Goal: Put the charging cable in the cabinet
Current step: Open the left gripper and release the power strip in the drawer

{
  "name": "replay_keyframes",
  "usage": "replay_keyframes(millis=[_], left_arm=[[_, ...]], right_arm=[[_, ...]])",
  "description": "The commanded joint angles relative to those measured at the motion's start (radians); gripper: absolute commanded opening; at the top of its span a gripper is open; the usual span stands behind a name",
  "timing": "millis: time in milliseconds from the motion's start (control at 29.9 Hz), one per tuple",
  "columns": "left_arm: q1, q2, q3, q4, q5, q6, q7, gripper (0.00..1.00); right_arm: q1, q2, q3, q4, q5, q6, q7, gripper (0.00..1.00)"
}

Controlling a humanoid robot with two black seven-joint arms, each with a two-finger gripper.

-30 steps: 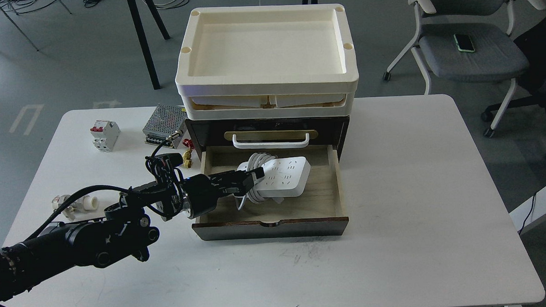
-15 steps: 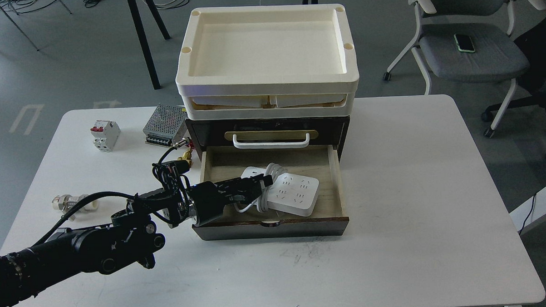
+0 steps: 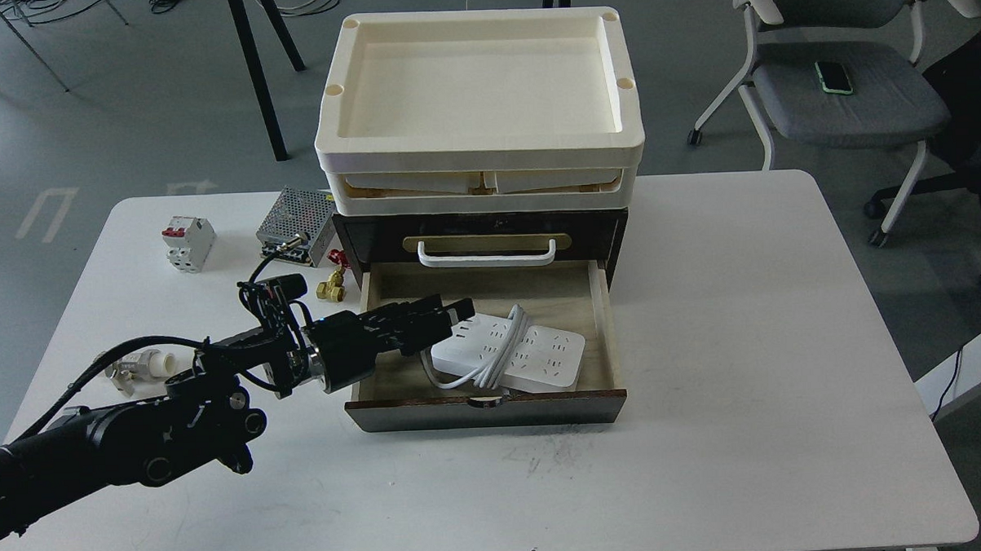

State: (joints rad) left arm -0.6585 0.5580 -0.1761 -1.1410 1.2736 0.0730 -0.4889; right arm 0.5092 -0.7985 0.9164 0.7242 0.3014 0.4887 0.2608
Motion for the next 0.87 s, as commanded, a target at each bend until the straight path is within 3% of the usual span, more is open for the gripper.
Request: replay_keyframes(millis=[0, 134, 301, 468, 602, 836], left_arm=[[0.04, 0.14, -0.087, -0.106, -0.112, -0.022, 0.0, 0.81], [0.062, 0.284, -0.17, -0.16, -0.326, -0.149, 0.0, 0.82], [0.062, 0.33, -0.285, -0.073, -0.725, -0.562, 0.0, 0.89], [0.065, 0.312, -0.486, 0.144, -0.957, -0.562, 0.0, 0.91], [0.04, 0.229, -0.575, 0.3, -1.057, -0.562, 0.0, 0.91], [0.026, 0.162, -0.594, 0.379, -1.102, -0.562, 0.0, 0.92]], right_arm=[[0.0, -0.002, 0.001, 0.001, -0.001, 0.0, 0.0, 1.0], [0.005, -0.001, -0.001, 0.02, -0.007, 0.0, 0.0, 1.0], [0.075, 0.004, -0.002, 0.072, -0.01, 0.0, -0.002, 1.0], [0.123, 0.08, 0.001, 0.113, -0.01, 0.0, -0.002, 1.0], [0.144, 0.16, -0.001, 0.11, -0.01, 0.0, -0.002, 1.0], [0.144, 0.162, 0.042, 0.101, -0.01, 0.0, 0.0, 1.0]])
